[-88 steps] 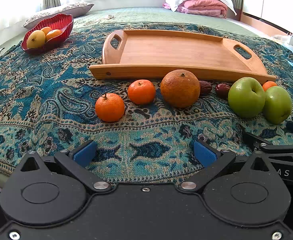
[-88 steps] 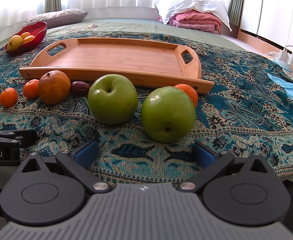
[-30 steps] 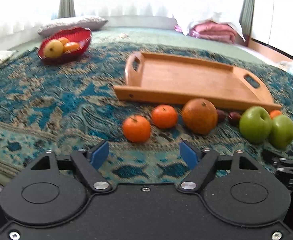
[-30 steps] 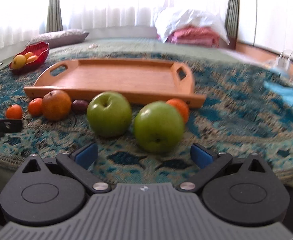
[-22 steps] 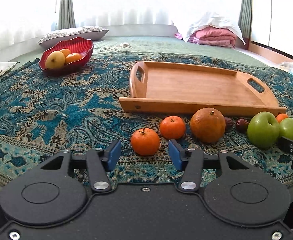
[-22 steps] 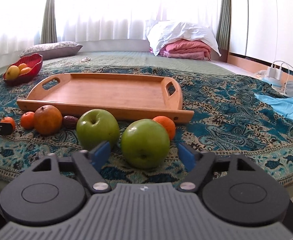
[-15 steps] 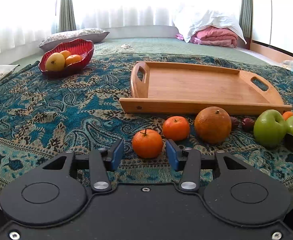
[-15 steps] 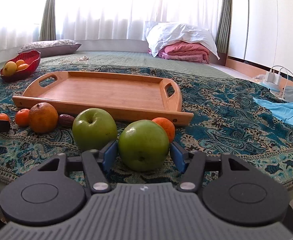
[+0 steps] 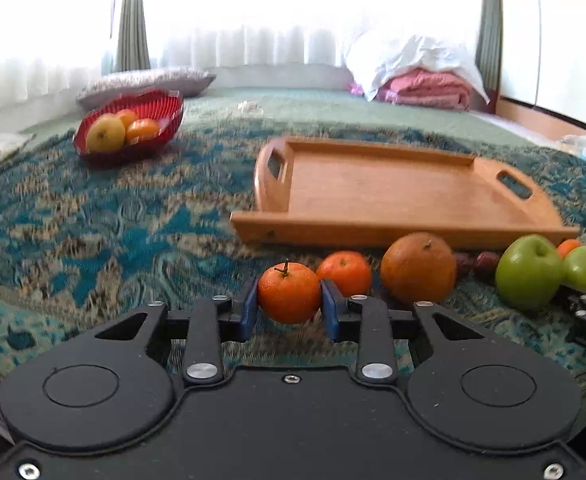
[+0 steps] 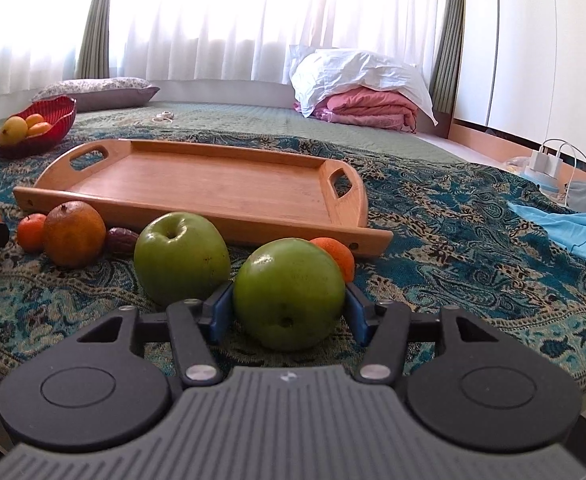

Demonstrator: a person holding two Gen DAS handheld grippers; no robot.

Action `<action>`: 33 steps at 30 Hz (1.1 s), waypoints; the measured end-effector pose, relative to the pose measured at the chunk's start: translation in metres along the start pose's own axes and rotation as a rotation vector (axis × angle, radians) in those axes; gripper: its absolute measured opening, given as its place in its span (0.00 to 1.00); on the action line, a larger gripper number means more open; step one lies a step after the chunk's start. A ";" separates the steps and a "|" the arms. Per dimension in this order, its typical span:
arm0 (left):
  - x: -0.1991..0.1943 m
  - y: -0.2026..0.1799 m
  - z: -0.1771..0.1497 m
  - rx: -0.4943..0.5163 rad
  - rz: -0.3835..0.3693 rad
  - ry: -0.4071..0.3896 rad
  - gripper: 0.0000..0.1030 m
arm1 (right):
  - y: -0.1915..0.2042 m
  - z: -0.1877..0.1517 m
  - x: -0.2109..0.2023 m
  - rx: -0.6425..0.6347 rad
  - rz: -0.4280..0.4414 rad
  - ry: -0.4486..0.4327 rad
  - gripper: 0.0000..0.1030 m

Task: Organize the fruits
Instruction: 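Grasp a small tangerine with the left tool while the right tool grasps a green apple, then carry the tangerine over the wooden tray with the left tool while the right tool carries the apple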

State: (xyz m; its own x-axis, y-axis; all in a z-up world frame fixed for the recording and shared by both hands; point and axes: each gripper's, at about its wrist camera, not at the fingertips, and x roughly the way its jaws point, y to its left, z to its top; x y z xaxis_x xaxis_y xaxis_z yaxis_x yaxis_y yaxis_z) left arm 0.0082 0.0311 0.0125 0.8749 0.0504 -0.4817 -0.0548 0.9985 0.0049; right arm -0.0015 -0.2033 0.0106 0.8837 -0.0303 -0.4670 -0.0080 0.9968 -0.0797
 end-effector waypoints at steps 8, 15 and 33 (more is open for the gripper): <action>-0.005 -0.013 0.037 0.022 -0.042 -0.040 0.30 | -0.013 0.030 -0.012 0.075 0.018 -0.071 0.58; 0.025 -0.018 0.091 0.001 -0.107 0.015 0.30 | -0.035 0.088 0.018 0.118 0.113 -0.013 0.58; 0.168 -0.032 0.138 -0.013 -0.174 0.318 0.30 | -0.043 0.153 0.147 0.145 0.263 0.309 0.58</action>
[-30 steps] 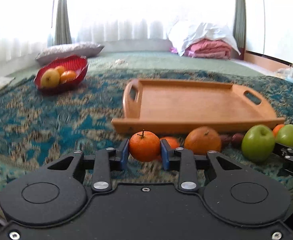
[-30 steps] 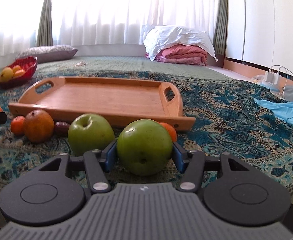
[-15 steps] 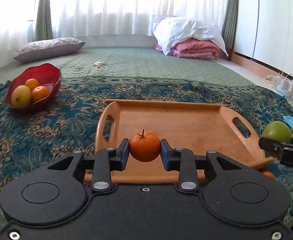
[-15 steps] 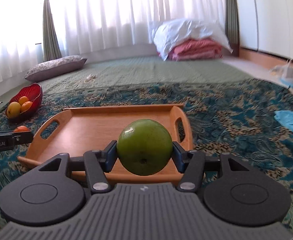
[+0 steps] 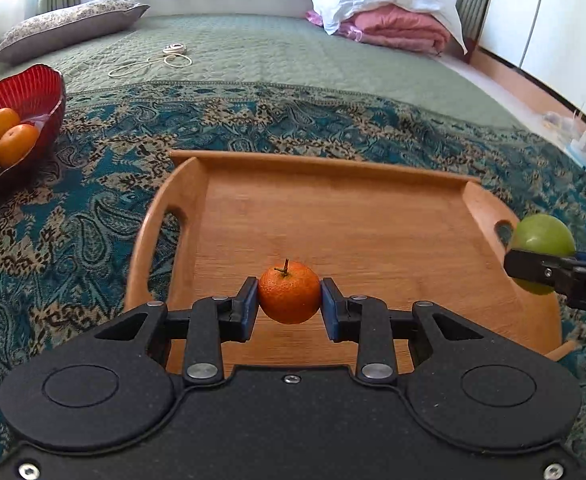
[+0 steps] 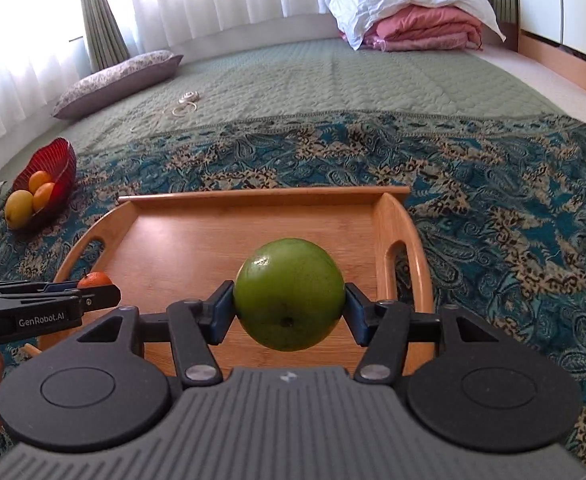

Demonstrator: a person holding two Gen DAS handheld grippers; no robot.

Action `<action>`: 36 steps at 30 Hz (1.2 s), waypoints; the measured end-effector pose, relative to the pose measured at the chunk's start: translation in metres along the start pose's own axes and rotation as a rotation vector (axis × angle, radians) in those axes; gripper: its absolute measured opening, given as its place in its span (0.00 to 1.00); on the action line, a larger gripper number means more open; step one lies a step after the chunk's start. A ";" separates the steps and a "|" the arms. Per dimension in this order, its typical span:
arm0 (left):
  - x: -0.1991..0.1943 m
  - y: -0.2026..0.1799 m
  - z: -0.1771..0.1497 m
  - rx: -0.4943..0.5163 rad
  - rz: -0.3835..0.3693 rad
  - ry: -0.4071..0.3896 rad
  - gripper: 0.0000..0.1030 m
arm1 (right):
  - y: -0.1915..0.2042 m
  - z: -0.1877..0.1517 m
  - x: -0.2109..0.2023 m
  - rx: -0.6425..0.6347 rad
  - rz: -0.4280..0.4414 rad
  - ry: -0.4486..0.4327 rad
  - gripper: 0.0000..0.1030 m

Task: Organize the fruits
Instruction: 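Carry the tangerine over the wooden tray with the left tool while the right tool carries the apple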

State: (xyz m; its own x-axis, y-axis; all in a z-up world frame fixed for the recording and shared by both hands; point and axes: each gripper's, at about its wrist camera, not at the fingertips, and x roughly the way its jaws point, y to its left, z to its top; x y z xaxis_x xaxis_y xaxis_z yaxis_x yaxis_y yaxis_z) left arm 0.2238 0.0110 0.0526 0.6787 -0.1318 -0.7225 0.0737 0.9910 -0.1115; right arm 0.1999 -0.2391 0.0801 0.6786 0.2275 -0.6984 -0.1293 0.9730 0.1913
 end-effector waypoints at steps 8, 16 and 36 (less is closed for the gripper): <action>0.009 -0.008 -0.004 0.027 0.000 0.008 0.30 | 0.000 -0.010 0.024 -0.010 -0.024 0.056 0.58; 0.011 -0.011 -0.005 0.042 0.011 0.003 0.30 | -0.005 -0.014 0.031 0.002 -0.037 0.072 0.58; 0.020 -0.013 -0.010 0.035 0.022 0.015 0.30 | -0.005 -0.017 0.035 -0.013 -0.041 0.079 0.58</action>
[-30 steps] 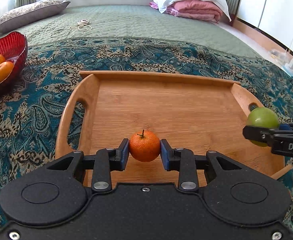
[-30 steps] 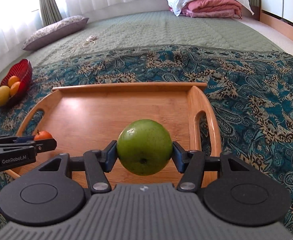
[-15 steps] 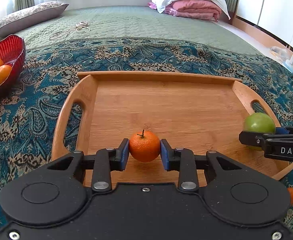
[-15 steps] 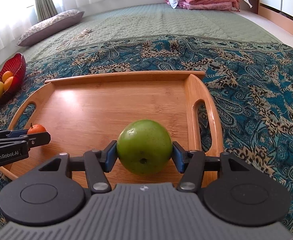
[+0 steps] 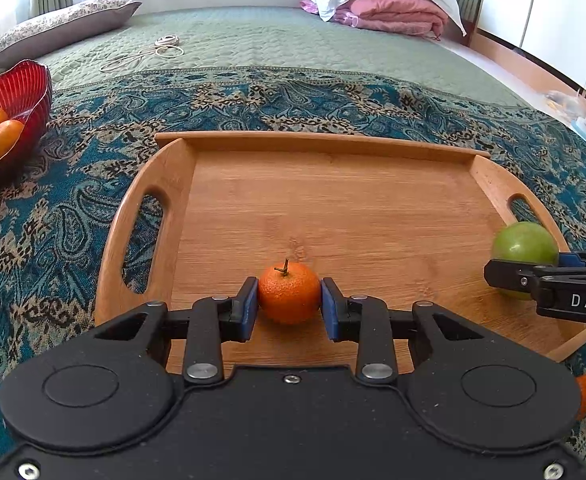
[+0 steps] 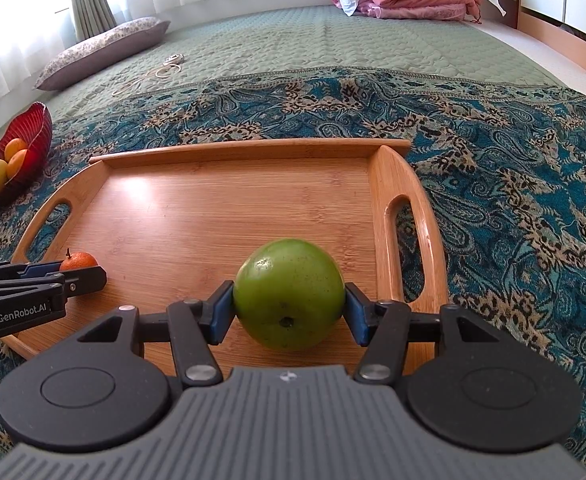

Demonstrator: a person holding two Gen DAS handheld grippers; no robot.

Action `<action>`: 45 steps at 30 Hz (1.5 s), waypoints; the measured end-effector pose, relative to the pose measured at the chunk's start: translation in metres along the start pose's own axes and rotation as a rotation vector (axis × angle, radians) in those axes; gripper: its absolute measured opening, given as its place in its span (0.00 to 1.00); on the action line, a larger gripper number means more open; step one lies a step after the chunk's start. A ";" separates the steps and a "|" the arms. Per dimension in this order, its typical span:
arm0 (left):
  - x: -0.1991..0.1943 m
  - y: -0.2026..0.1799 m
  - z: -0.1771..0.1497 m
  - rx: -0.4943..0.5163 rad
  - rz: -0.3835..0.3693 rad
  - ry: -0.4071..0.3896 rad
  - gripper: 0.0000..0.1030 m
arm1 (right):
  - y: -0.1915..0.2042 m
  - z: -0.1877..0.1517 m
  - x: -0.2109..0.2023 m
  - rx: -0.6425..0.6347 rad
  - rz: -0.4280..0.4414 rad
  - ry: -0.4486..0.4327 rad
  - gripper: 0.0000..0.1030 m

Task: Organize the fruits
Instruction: 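Carry the tangerine over the wooden tray with the left tool while the right tool carries the apple, then lower both fruits onto the tray and open both tools, then withdraw both open tools from the tray back toward the loose fruit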

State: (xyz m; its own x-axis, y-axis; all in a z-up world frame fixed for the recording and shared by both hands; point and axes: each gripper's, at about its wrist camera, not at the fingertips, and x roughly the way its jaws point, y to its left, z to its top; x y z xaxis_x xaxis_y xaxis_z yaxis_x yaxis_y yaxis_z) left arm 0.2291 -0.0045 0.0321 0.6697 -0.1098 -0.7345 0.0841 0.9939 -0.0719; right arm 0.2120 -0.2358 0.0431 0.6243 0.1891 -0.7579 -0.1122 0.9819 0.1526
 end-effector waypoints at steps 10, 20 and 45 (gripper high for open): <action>0.001 0.000 0.000 -0.001 0.001 0.001 0.30 | 0.001 0.000 0.000 -0.003 0.000 0.000 0.58; -0.003 0.001 -0.001 0.001 0.018 0.002 0.41 | -0.002 -0.002 -0.002 0.005 0.017 -0.007 0.64; -0.089 0.007 -0.050 0.042 0.004 -0.178 0.98 | 0.018 -0.048 -0.062 -0.137 0.037 -0.181 0.86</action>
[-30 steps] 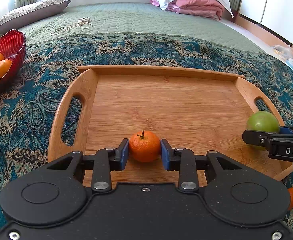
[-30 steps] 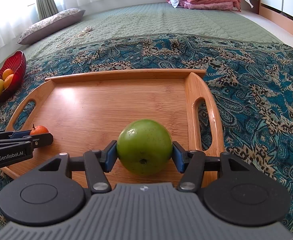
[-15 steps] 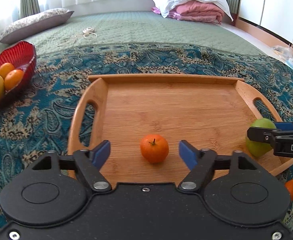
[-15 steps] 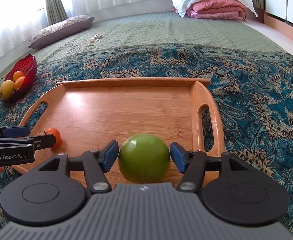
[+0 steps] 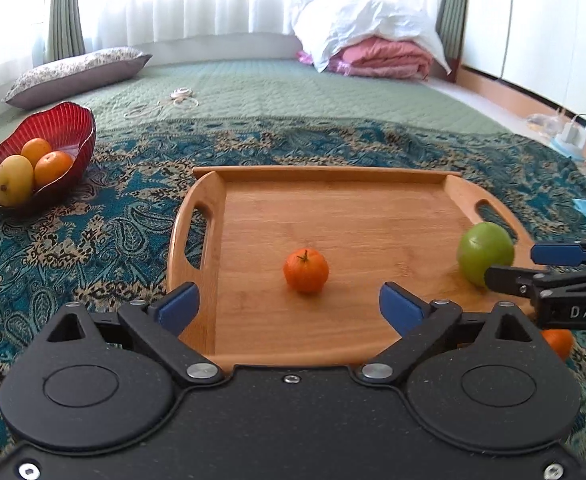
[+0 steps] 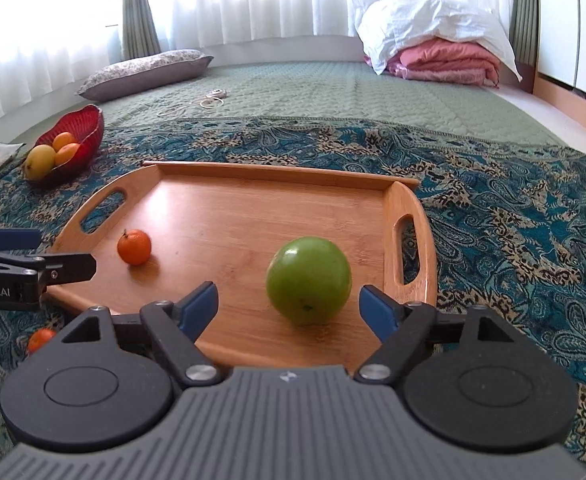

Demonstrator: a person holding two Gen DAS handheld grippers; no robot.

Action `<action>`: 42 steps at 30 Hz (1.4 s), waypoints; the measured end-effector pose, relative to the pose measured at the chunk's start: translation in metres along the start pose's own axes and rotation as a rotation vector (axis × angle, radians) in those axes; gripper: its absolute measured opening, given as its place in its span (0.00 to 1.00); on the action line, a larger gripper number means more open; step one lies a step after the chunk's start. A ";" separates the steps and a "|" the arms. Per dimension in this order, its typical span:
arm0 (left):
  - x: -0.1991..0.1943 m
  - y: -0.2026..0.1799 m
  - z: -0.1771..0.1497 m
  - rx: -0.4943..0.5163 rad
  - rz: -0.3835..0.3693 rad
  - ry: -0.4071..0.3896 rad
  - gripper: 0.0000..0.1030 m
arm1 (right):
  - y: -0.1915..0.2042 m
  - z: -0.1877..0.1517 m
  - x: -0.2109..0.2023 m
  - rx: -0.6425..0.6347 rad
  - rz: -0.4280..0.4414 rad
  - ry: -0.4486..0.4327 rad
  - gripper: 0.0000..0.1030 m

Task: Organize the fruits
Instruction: 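Withdraw both open tools from the tray back toward the loose fruit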

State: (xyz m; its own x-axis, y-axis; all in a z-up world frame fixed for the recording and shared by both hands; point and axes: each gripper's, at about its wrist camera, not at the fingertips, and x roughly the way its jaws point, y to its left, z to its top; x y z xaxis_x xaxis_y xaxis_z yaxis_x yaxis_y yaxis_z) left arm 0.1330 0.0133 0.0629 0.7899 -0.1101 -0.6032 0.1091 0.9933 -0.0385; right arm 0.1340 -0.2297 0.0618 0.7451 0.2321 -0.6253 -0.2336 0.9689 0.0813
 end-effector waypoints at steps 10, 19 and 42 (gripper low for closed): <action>-0.037 -0.005 -0.030 0.011 -0.031 -0.083 1.00 | 0.022 -0.028 -0.033 -0.046 0.047 -0.083 0.87; -0.054 -0.018 -0.059 0.083 -0.048 -0.101 1.00 | 0.041 -0.053 -0.056 -0.115 0.053 -0.138 0.88; -0.062 -0.031 -0.079 0.105 -0.052 -0.109 0.51 | 0.069 -0.092 -0.064 -0.233 -0.002 -0.199 0.88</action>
State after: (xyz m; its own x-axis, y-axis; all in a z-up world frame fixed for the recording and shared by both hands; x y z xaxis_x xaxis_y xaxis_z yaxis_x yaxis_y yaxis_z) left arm 0.0330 -0.0083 0.0382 0.8417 -0.1705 -0.5123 0.2097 0.9776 0.0191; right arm 0.0126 -0.1855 0.0365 0.8482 0.2642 -0.4590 -0.3513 0.9292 -0.1144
